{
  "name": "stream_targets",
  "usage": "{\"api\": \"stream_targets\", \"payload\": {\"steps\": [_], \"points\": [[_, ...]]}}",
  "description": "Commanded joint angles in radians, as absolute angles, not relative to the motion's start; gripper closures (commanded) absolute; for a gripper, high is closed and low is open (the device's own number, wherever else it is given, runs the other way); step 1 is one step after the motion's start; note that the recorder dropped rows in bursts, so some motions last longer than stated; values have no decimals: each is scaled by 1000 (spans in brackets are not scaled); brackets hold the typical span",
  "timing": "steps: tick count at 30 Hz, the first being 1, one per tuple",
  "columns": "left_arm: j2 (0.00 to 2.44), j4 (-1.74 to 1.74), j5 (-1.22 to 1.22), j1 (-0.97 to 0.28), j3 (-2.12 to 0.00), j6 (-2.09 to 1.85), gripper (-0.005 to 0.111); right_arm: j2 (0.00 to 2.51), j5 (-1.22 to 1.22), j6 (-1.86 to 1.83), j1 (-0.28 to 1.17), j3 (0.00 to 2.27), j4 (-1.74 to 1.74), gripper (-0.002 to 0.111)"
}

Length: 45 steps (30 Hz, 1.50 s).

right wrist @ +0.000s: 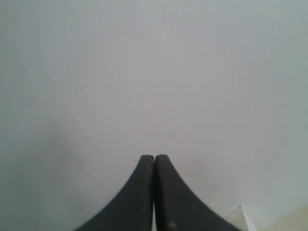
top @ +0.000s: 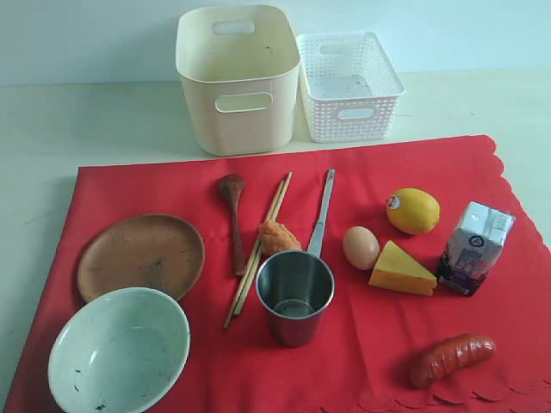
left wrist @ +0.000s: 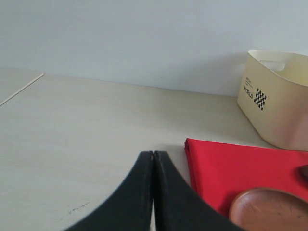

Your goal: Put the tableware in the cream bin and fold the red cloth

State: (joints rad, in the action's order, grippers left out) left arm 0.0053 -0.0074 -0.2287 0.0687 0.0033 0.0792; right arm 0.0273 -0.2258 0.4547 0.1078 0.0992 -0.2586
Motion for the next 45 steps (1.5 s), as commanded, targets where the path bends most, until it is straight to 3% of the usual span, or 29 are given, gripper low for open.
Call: {"api": "stream_targets", "payload": {"steps": [1,15,26,34,39,45], "points": [[0,-13,-217,69,0,79,105,145,-44,307,111,212,-250,108],[0,-13,-217,69,0,79,105,727,474,-64,111,562,-250,108],[0,-13,-217,69,0,79,105,1104,424,-286,111,744,-281,108],[0,-13,-217,69,0,79,105,1345,622,-286,122,903,-309,108],[0,-13,-217,69,0,79,105,1433,664,-288,220,950,-293,92],[0,-13,-217,69,0,79,105,1544,685,-287,315,1001,-177,58]]}}
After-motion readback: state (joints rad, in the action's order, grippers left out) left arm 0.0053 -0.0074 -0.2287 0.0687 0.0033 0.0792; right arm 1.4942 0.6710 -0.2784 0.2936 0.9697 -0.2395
